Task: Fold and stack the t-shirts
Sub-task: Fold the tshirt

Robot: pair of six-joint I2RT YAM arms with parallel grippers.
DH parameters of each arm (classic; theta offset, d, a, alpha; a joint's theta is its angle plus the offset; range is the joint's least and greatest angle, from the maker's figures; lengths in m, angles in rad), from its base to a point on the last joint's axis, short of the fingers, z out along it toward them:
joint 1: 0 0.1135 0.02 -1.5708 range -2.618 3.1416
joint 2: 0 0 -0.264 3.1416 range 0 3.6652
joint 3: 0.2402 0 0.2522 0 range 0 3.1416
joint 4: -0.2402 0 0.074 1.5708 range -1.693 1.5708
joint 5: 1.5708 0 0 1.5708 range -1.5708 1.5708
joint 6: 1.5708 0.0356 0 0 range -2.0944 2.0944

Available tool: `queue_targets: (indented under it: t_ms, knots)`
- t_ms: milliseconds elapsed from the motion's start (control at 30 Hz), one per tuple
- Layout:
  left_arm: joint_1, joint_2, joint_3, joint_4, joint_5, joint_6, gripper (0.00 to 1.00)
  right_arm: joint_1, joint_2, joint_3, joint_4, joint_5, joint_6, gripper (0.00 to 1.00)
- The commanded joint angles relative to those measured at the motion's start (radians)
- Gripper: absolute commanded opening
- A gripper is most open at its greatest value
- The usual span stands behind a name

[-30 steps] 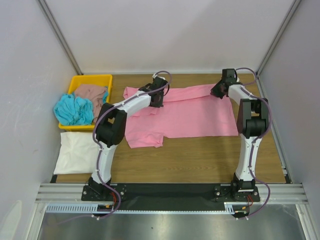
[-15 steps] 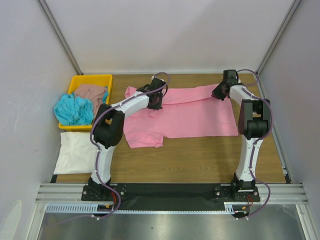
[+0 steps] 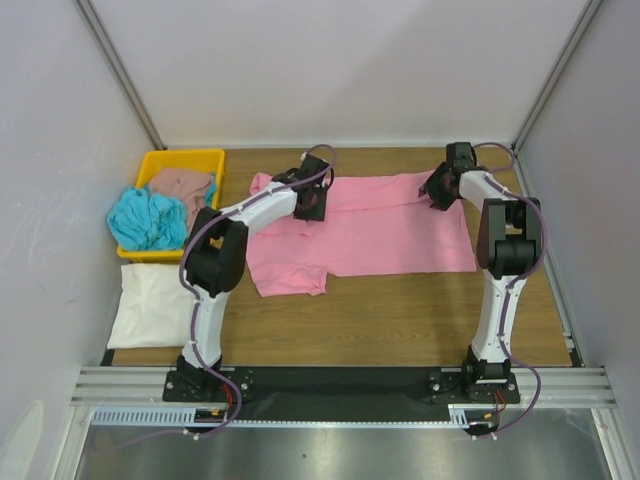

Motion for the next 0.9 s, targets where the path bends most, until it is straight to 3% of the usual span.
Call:
queue_targets:
  t_ms: [0,100,333,867]
  knots:
    - [0.028,-0.075,0.093,-0.03,0.052,-0.043,0.45,-0.013,-0.068,0.081,-0.042,-0.007,-0.046,0.54]
    - [0.082,-0.081,0.165,-0.049,0.087,-0.09,0.56,-0.05,-0.088,0.107,-0.046,-0.005,-0.052,0.55]
    - [0.247,-0.064,0.193,-0.008,0.163,-0.202,0.64,-0.116,-0.073,0.128,-0.037,0.026,-0.055,0.53]
    - [0.324,0.021,0.166,-0.019,0.038,-0.282,0.69,-0.137,0.019,0.136,-0.005,0.089,-0.052,0.5]
